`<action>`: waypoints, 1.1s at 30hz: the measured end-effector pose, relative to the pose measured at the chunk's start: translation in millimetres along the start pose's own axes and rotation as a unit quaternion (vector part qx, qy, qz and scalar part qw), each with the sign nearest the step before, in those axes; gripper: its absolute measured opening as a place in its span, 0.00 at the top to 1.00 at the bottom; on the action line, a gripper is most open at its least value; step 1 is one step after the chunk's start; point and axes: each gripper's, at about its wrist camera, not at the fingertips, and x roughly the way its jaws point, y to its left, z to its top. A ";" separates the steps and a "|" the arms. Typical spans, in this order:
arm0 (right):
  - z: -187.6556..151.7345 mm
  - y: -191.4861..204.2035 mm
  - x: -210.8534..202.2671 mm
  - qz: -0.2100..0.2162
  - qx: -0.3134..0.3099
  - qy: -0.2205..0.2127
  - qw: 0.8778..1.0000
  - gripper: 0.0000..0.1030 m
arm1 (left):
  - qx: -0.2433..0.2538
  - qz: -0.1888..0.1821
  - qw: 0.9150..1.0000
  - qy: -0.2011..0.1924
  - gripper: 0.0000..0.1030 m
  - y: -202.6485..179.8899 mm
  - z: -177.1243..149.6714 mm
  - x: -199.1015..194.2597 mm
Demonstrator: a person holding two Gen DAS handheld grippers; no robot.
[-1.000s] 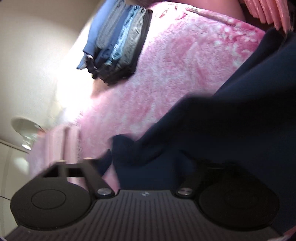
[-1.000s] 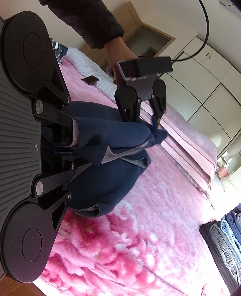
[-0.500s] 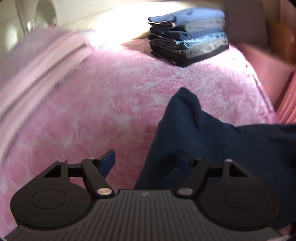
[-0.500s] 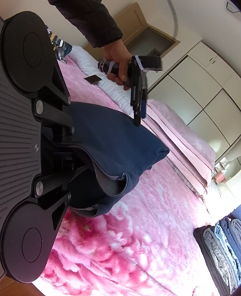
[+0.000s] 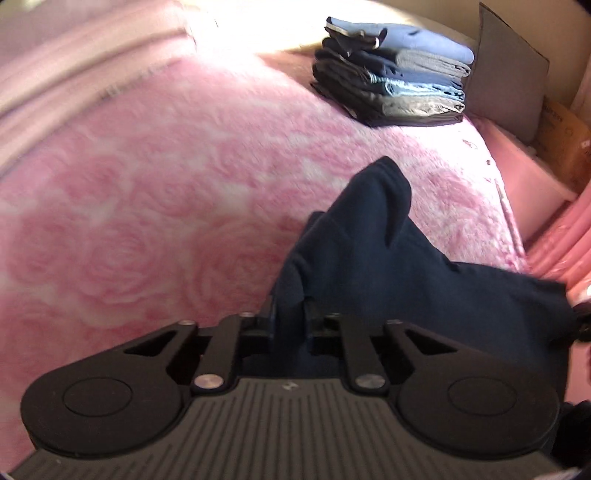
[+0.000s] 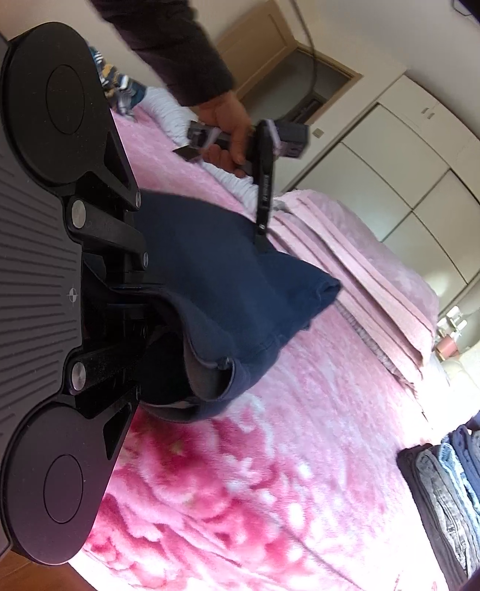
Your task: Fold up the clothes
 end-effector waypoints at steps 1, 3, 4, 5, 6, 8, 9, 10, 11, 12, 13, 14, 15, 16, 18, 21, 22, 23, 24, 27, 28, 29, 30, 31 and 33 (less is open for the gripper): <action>3.0 1.1 -2.6 0.000 0.000 -0.007 1.000 0.95 | -0.002 0.010 1.000 -0.001 0.90 0.0 -2.4 -4.1; 8.6 3.8 -7.1 -0.002 -0.006 -0.021 1.000 0.95 | -0.012 0.024 1.000 0.008 0.90 3.5 -8.1 -4.3; 9.0 2.9 -6.5 -0.006 -0.005 -0.021 1.000 0.95 | -0.018 0.028 0.999 0.019 0.89 6.5 -10.2 1.9; 7.7 0.1 -3.6 -0.010 0.000 -0.018 1.000 0.95 | -0.025 0.029 0.999 0.031 0.89 8.6 -11.7 9.1; 6.3 -2.6 -0.7 -0.015 0.005 -0.014 1.000 0.95 | -0.029 0.028 0.999 0.034 0.87 9.2 -11.1 14.3; 3.7 -8.1 5.1 -0.025 0.016 -0.007 1.000 0.95 | -0.028 0.032 0.999 0.034 0.81 9.2 -5.7 20.9; 2.3 -10.8 8.0 -0.029 0.021 -0.003 0.999 0.95 | -0.024 0.035 0.999 0.033 0.76 8.6 -3.5 24.1; 1.0 -11.2 8.4 -0.033 0.020 -0.002 0.999 0.95 | -0.021 0.040 0.998 0.034 0.73 7.9 -0.4 27.5; -0.5 -10.2 6.9 -0.037 0.015 -0.002 0.999 0.95 | -0.018 0.047 0.998 0.037 0.68 7.9 1.9 32.4; -2.3 -9.4 5.7 -0.040 0.011 -0.001 0.999 0.95 | -0.016 0.049 0.998 0.041 0.67 7.4 2.9 37.5; -3.7 -10.0 5.1 -0.041 0.012 0.000 0.999 0.95 | -0.015 0.051 0.998 0.043 0.66 6.8 3.5 41.4; -5.0 -11.8 5.1 -0.041 0.016 0.001 0.999 0.95 | -0.014 0.053 0.998 0.045 0.63 6.4 4.0 44.8; -6.2 -13.5 5.1 -0.042 0.020 0.002 0.999 0.95 | -0.014 0.059 0.997 0.042 0.60 6.1 4.2 44.8; -6.6 -13.8 4.6 -0.043 0.021 0.003 0.999 0.95 | -0.016 0.062 0.997 0.037 0.60 5.2 3.8 42.2; -5.6 -10.2 1.1 -0.051 0.012 0.003 0.999 0.95 | -0.019 0.070 0.997 0.023 0.60 3.2 2.8 34.1; -5.8 -4.3 -8.7 -0.070 0.001 0.005 0.998 0.95 | -0.012 0.099 0.995 -0.006 0.61 -4.6 -2.6 7.8; -7.0 -1.2 -13.3 -0.081 -0.008 0.008 0.997 0.95 | -0.006 0.110 0.994 -0.012 0.61 -8.4 -6.0 -2.5; -8.1 2.0 -17.9 -0.093 -0.017 0.012 0.995 0.95 | 0.010 0.124 0.992 -0.016 0.62 -14.1 -10.5 -12.7; -9.2 5.2 -22.4 -0.104 -0.026 0.015 0.994 0.95 | 0.032 0.140 0.989 -0.017 0.62 -21.4 -16.0 -21.5; -17.1 23.9 -37.5 -0.130 -0.072 0.017 0.989 0.95 | 0.099 0.173 0.980 -0.018 0.61 -44.6 -35.4 -43.6; -20.4 32.4 -41.9 -0.130 -0.089 0.016 0.987 0.95 | 0.127 0.184 0.975 -0.018 0.60 -53.9 -43.3 -47.9; -24.1 42.5 -43.1 -0.127 -0.110 0.016 0.986 0.95 | 0.165 0.197 0.966 -0.017 0.54 -64.7 -52.6 -49.6; -28.2 54.0 -41.9 -0.123 -0.135 0.019 0.983 0.95 | 0.203 0.209 0.957 -0.015 0.47 -75.5 -62.0 -50.8; -32.3 65.5 -40.7 -0.118 -0.160 0.021 0.980 0.95 | 0.241 0.216 0.946 -0.012 0.45 -86.3 -72.2 -49.2; -43.2 88.9 -31.7 -0.102 -0.217 0.029 0.970 0.95 | 0.306 0.220 0.926 -0.003 0.43 -105.4 -90.4 -44.4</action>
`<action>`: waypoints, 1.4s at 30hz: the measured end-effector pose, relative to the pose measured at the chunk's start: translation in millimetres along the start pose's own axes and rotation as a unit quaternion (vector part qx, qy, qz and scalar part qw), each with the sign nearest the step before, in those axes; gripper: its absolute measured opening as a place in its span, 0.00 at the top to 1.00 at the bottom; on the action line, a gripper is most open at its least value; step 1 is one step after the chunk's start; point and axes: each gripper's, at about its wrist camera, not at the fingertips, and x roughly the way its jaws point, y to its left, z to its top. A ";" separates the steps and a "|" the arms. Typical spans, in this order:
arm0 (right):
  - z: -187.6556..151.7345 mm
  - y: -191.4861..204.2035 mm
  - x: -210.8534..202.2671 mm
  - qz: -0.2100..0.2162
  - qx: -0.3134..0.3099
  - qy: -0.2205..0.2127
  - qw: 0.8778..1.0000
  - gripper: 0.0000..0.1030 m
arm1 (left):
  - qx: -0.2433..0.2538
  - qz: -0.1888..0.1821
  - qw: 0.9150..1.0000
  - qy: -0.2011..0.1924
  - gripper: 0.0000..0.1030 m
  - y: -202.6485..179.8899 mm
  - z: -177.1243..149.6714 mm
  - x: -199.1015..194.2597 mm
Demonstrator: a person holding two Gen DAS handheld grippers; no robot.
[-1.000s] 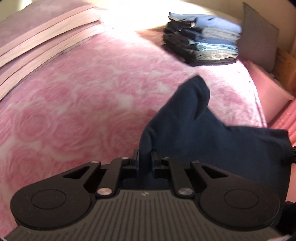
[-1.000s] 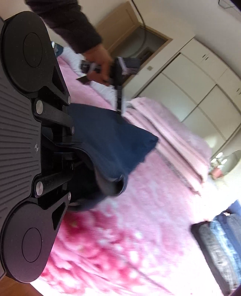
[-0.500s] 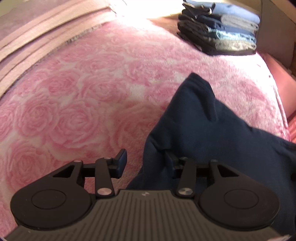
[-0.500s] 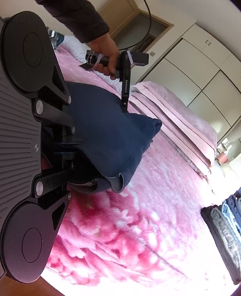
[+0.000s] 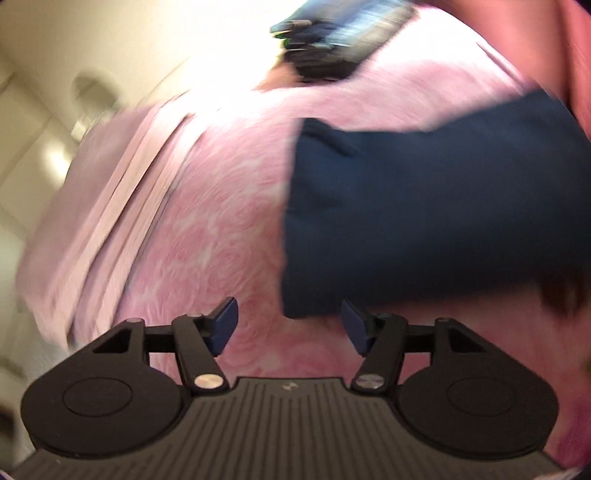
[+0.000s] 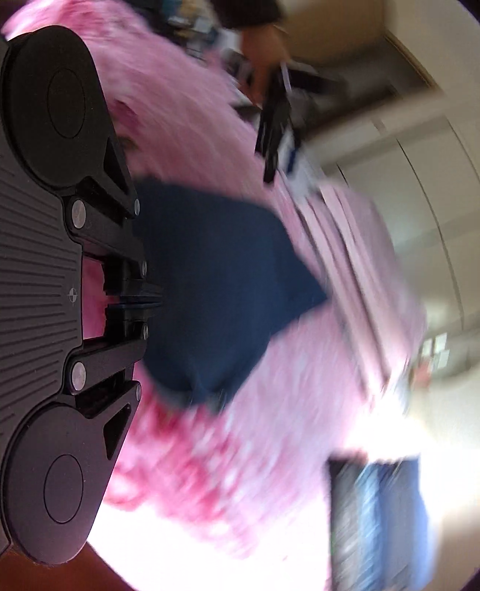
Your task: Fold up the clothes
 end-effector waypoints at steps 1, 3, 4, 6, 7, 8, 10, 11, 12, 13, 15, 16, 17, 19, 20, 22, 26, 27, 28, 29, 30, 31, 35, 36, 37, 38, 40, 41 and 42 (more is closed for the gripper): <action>0.4 12.8 4.6 0.008 -0.027 0.001 1.000 0.94 | 0.022 0.000 1.000 -0.001 0.43 -9.5 -1.5 -0.8; 2.3 35.5 17.2 0.023 -0.071 0.005 0.997 0.94 | 0.055 -0.003 0.998 -0.006 0.43 -26.2 -4.3 -1.8; 3.6 43.9 24.5 0.026 -0.085 0.009 0.996 0.94 | 0.065 -0.005 0.998 -0.011 0.43 -31.7 -5.6 -1.5; 5.2 58.3 38.5 0.032 -0.109 0.017 0.993 0.94 | 0.078 -0.005 0.997 -0.022 0.42 -40.0 -8.3 -0.5; 5.2 64.0 44.4 0.030 -0.122 0.020 0.992 0.94 | 0.085 -0.004 0.996 -0.027 0.41 -43.9 -9.6 0.2; 5.8 68.7 50.8 0.026 -0.136 0.024 0.990 0.94 | 0.089 -0.004 0.996 -0.031 0.38 -46.1 -10.8 1.6; 7.5 77.4 64.6 0.012 -0.168 0.031 0.985 0.94 | 0.097 -0.003 0.995 -0.038 0.35 -48.8 -13.5 4.3; 7.2 81.4 69.9 0.001 -0.187 0.034 0.982 0.94 | 0.100 -0.001 0.994 -0.040 0.35 -49.0 -14.9 5.9; 6.8 85.2 74.6 -0.010 -0.207 0.038 0.978 0.94 | 0.100 0.000 0.994 -0.042 0.34 -49.0 -16.5 7.0; 5.9 89.0 78.1 -0.021 -0.226 0.040 0.973 0.86 | 0.100 0.001 0.994 -0.043 0.34 -48.9 -18.1 8.1; 4.0 92.9 81.1 -0.039 -0.247 0.034 0.968 0.44 | 0.102 0.004 0.994 -0.046 0.34 -48.6 -20.7 9.8; 2.4 93.9 81.5 -0.047 -0.252 0.025 0.966 0.19 | 0.104 0.006 0.993 -0.047 0.34 -49.3 -22.2 8.9; 0.6 95.0 81.6 -0.049 -0.257 0.017 0.965 0.18 | 0.109 0.009 0.993 -0.049 0.34 -49.6 -23.4 8.7; 0.1 100.8 90.5 -0.058 -0.274 0.019 0.960 0.18 | 0.125 0.016 0.990 -0.059 0.31 -52.5 -27.2 7.3; -2.5 104.9 93.0 -0.061 -0.287 0.019 0.956 0.18 | 0.139 0.019 0.988 -0.064 0.31 -54.7 -28.7 7.1; -8.7 116.0 101.1 -0.062 -0.320 0.026 0.945 0.18 | 0.166 0.025 0.983 -0.071 0.31 -57.1 -30.1 8.8; -17.6 130.8 134.5 -0.075 -0.383 0.076 0.917 0.18 | 0.208 0.031 0.974 -0.082 0.31 -61.4 -28.9 15.7; -20.0 130.5 144.6 -0.087 -0.396 0.092 0.909 0.18 | 0.216 0.033 0.972 -0.084 0.30 -62.0 -28.1 17.8; -20.4 128.7 150.4 -0.092 -0.405 0.096 0.904 0.18 | 0.223 0.035 0.970 -0.088 0.29 -62.9 -27.2 19.8; -18.6 125.7 151.7 -0.097 -0.411 0.092 0.902 0.32 | 0.231 0.037 0.968 -0.092 0.28 -63.8 -26.4 22.0; -16.5 121.3 152.0 -0.103 -0.421 0.092 0.896 0.49 | 0.241 0.041 0.965 -0.095 0.28 -65.9 -26.0 24.6; -13.4 114.7 149.5 -0.097 -0.426 0.091 0.895 0.67 | 0.252 0.046 0.962 -0.099 0.27 -68.2 -25.5 27.4; 5.9 84.5 128.3 -0.066 -0.419 0.065 0.903 0.86 | 0.319 0.074 0.938 -0.109 0.27 -84.1 -23.5 41.4; 11.9 77.1 121.6 -0.065 -0.416 0.059 0.905 0.87 | 0.334 0.082 0.932 -0.112 0.27 -88.3 -22.6 45.1; 17.0 70.4 115.2 -0.066 -0.415 0.054 0.906 0.87 | 0.349 0.090 0.926 -0.114 0.27 -92.5 -21.6 48.8; 21.4 64.3 108.9 -0.068 -0.414 0.052 0.906 0.88 | 0.362 0.096 0.920 -0.113 0.28 -96.3 -20.3 52.8; 25.3 54.6 99.2 -0.068 -0.410 0.049 0.908 0.89 | 0.377 0.101 0.914 -0.109 0.33 -101.9 -16.5 60.5; 25.5 50.5 94.8 -0.067 -0.409 0.049 0.909 0.90 | 0.378 0.102 0.915 -0.102 0.43 -102.9 -13.6 63.5; 24.4 47.0 91.2 -0.066 -0.411 0.050 0.908 0.90 | 0.378 0.103 0.915 -0.096 0.52 -103.7 -10.6 66.4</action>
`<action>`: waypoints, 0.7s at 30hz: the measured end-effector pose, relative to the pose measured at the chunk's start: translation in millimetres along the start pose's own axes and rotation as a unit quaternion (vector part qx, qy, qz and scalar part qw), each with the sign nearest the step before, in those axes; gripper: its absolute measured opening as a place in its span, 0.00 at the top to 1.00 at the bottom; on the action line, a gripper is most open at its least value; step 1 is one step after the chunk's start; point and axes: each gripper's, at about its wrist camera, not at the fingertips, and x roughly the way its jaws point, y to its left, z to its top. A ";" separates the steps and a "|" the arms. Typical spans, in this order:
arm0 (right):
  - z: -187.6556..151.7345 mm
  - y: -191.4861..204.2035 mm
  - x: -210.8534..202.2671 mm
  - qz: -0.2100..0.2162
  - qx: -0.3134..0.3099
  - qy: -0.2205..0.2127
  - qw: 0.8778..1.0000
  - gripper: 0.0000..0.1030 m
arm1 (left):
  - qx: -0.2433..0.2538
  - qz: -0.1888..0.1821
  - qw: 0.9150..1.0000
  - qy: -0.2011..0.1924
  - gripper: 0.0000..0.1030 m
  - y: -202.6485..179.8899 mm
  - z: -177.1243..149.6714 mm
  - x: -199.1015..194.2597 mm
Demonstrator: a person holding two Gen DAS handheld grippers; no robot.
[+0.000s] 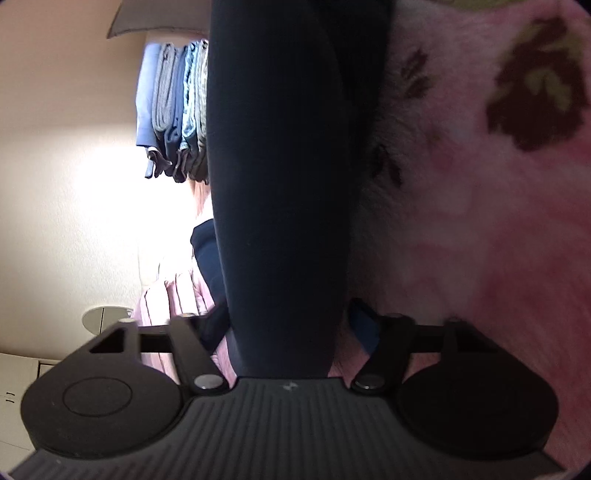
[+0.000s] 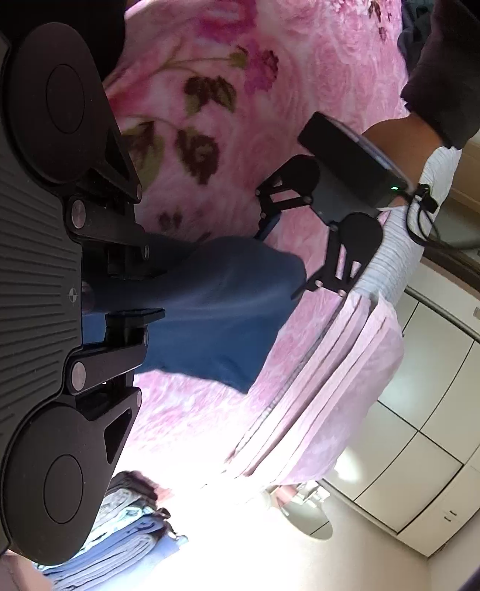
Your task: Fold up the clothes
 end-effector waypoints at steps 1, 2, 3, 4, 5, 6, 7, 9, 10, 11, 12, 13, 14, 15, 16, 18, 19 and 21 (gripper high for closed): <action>-4.1 0.3 -1.7 0.002 -0.004 0.002 1.000 0.91 | -0.006 -0.010 1.000 0.006 0.55 2.5 1.7 1.7; -8.1 1.4 -2.9 0.002 -0.010 0.006 1.000 0.92 | -0.012 -0.017 1.000 0.012 0.63 5.3 2.8 2.1; -12.1 2.7 -4.1 0.003 -0.016 0.011 1.000 0.93 | -0.016 -0.022 0.999 0.018 0.67 7.8 3.4 1.3; -16.2 3.8 -4.7 0.002 -0.020 0.013 1.000 0.94 | -0.024 -0.026 0.999 0.022 0.69 10.8 4.1 -0.8; -20.0 3.9 -6.0 0.000 -0.022 0.015 1.000 0.94 | -0.031 -0.029 0.999 0.026 0.71 13.9 4.7 -2.8; -23.5 3.3 -8.1 -0.002 -0.022 0.017 1.000 0.94 | -0.038 -0.032 0.998 0.030 0.71 16.6 5.5 -4.7; -25.8 4.4 -10.2 -0.004 -0.022 0.016 1.000 0.94 | -0.040 -0.034 0.998 0.034 0.72 17.7 6.5 -6.0; -27.1 10.8 -14.3 -0.006 -0.021 0.010 1.000 0.94 | -0.044 -0.039 0.997 0.039 0.72 19.9 8.6 -8.4; -25.4 16.6 -16.3 -0.009 -0.019 0.003 1.000 0.94 | -0.048 -0.042 0.997 0.041 0.72 21.1 8.5 -8.1; -23.3 23.3 -18.4 -0.013 -0.016 -0.004 1.000 0.93 | -0.053 -0.046 0.997 0.043 0.72 22.9 8.2 -6.9; -20.9 30.3 -19.4 -0.016 -0.014 -0.010 1.000 0.92 | -0.058 -0.049 0.996 0.043 0.72 25.2 8.1 -5.8; -18.4 37.7 -19.6 -0.018 -0.013 -0.015 1.000 0.70 | -0.063 -0.051 0.996 0.044 0.72 27.4 8.1 -4.6; -15.5 44.4 -18.2 -0.023 -0.011 -0.023 0.999 0.31 | -0.068 -0.054 0.995 0.044 0.72 29.6 8.0 -3.5; -12.5 50.5 -15.7 -0.029 -0.007 -0.032 0.999 0.18 | -0.069 -0.057 0.995 0.044 0.72 31.4 7.7 -2.8; -9.8 55.4 -10.8 -0.030 -0.003 -0.042 0.999 0.14 | -0.070 -0.059 0.995 0.043 0.72 33.0 7.1 -2.3; -4.0 64.8 5.7 -0.027 0.007 -0.035 0.999 0.14 | -0.078 -0.065 0.994 0.042 0.72 36.7 5.5 -0.8; -1.0 67.9 18.1 -0.026 0.011 -0.025 0.999 0.15 | -0.080 -0.066 0.994 0.041 0.72 38.0 5.2 -0.2; 2.5 72.1 45.4 -0.037 -0.004 0.009 0.999 0.15 | -0.083 -0.066 0.994 0.042 0.73 40.0 4.2 0.0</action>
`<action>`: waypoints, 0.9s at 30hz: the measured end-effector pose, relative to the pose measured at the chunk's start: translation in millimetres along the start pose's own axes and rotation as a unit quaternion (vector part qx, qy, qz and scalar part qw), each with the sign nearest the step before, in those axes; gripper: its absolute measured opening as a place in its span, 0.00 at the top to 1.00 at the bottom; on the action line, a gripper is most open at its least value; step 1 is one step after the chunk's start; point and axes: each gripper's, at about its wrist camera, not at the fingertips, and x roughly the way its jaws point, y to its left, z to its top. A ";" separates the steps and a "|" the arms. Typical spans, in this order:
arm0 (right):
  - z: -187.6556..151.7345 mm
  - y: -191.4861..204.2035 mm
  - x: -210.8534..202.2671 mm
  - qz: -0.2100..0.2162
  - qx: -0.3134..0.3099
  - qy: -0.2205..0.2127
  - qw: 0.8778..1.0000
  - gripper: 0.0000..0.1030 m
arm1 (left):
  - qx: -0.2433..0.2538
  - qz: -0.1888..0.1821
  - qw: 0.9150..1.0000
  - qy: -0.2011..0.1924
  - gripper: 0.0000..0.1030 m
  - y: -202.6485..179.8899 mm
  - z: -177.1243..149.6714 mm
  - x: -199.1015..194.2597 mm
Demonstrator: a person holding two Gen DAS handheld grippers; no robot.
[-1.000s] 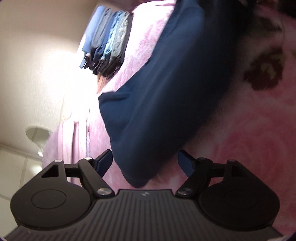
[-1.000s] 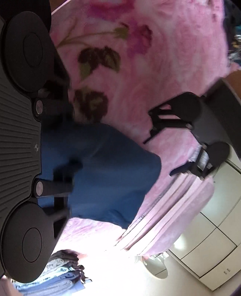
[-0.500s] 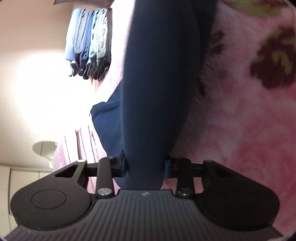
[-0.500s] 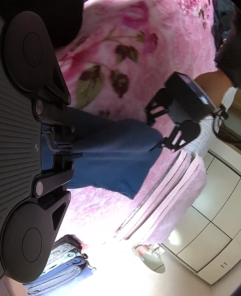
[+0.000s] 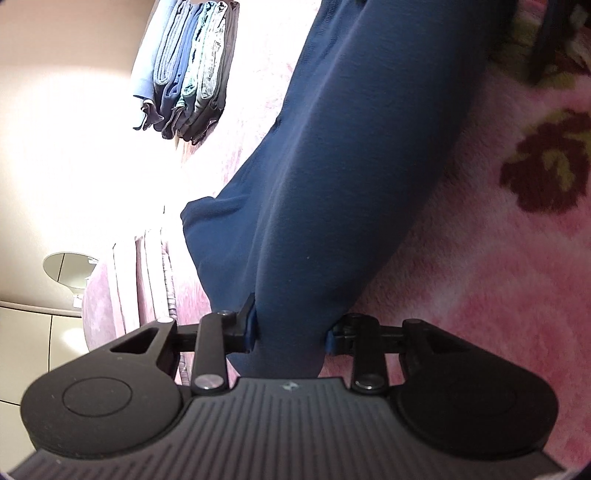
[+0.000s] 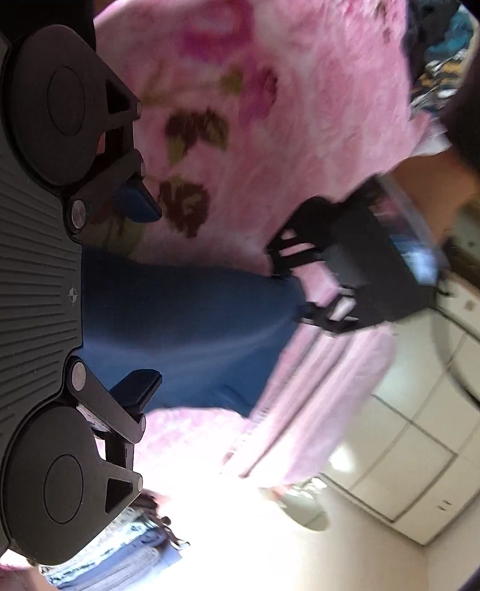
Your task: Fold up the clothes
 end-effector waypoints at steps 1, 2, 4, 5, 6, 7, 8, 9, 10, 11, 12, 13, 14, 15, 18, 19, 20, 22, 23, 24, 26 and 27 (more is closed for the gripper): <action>1.5 1.3 10.9 -0.005 -0.015 0.014 1.000 0.21 | -0.002 0.003 1.000 0.002 0.73 0.7 0.0 -1.0; 2.3 -0.5 16.0 -0.006 -0.028 0.016 0.999 0.37 | -0.005 0.006 1.000 0.005 0.73 1.6 -0.6 -2.8; 1.8 -4.2 17.7 -0.016 -0.079 0.023 0.997 0.78 | -0.016 0.008 1.000 0.014 0.74 3.4 -0.7 -11.6; 0.6 -9.1 14.6 -0.008 -0.098 0.018 0.995 0.79 | -0.021 0.010 1.000 0.021 0.74 3.0 -0.5 -19.3; 0.3 -14.6 11.4 0.000 -0.113 0.012 0.994 0.81 | -0.029 0.014 0.999 0.032 0.75 1.7 1.0 -29.5; 0.8 -18.6 7.4 0.004 -0.137 0.005 0.991 0.83 | -0.039 0.017 0.998 0.044 0.75 0.3 2.3 -40.5; 1.6 -22.4 1.9 0.007 -0.165 -0.008 0.986 0.83 | -0.053 0.020 0.997 0.060 0.75 -2.0 1.7 -56.2; 2.9 -26.5 -4.6 0.008 -0.192 -0.025 0.981 0.83 | -0.067 0.022 0.995 0.076 0.75 -4.9 1.5 -72.5; 4.3 -30.4 -11.1 0.007 -0.216 -0.044 0.975 0.83 | -0.080 0.026 0.992 0.093 0.75 -12.2 3.3 -92.7; 4.9 -33.3 -17.1 0.009 -0.236 -0.064 0.970 0.83 | -0.092 0.030 0.989 0.110 0.75 -19.8 5.1 -113.0; 4.9 -35.7 -22.9 0.015 -0.256 -0.084 0.963 0.83 | -0.105 0.032 0.986 0.127 0.75 -30.6 7.8 -134.3; 4.0 -36.0 -27.6 0.018 -0.276 -0.102 0.956 0.83 | -0.118 0.030 0.983 0.141 0.75 -43.2 12.4 -154.7; 2.1 -33.6 -29.7 0.021 -0.292 -0.114 0.949 0.83 | -0.131 0.023 0.980 0.151 0.74 -56.7 19.1 -172.5; -0.1 -30.3 -30.5 0.026 -0.307 -0.122 0.944 0.83 | -0.146 0.017 0.976 0.157 0.74 -69.0 27.8 -184.0; -13.4 -17.4 -27.9 0.047 -0.326 -0.112 0.937 0.83 | -0.189 0.007 0.968 0.165 0.73 -101.9 49.2 -205.1; -18.8 -13.3 -26.7 0.053 -0.328 -0.102 0.938 0.83 | -0.200 0.009 0.965 0.167 0.73 -111.0 54.7 -208.4; -24.1 -10.5 -26.7 0.056 -0.326 -0.092 0.939 0.83 | -0.208 0.012 0.963 0.171 0.73 -115.8 58.0 -211.3; -34.4 -8.0 -28.3 0.053 -0.311 -0.071 0.946 0.83 | -0.224 0.018 0.958 0.177 0.73 -126.6 56.2 -226.0; -39.2 -9.2 -28.5 0.049 -0.296 -0.060 0.952 0.83 | -0.238 0.019 0.955 0.176 0.73 -129.0 52.2 -236.4; -44.4 -12.3 -29.3 0.043 -0.279 -0.045 0.958 0.83 | -0.254 0.016 0.951 0.173 0.71 -127.1 50.3 -243.8; -53.3 -20.4 -32.3 0.035 -0.239 -0.024 0.970 0.83 | -0.291 0.011 0.941 0.172 0.71 -122.5 45.6 -259.3; -56.9 -25.0 -34.6 0.031 -0.217 -0.017 0.976 0.83 | -0.310 0.011 0.935 0.174 0.71 -120.7 43.0 -267.9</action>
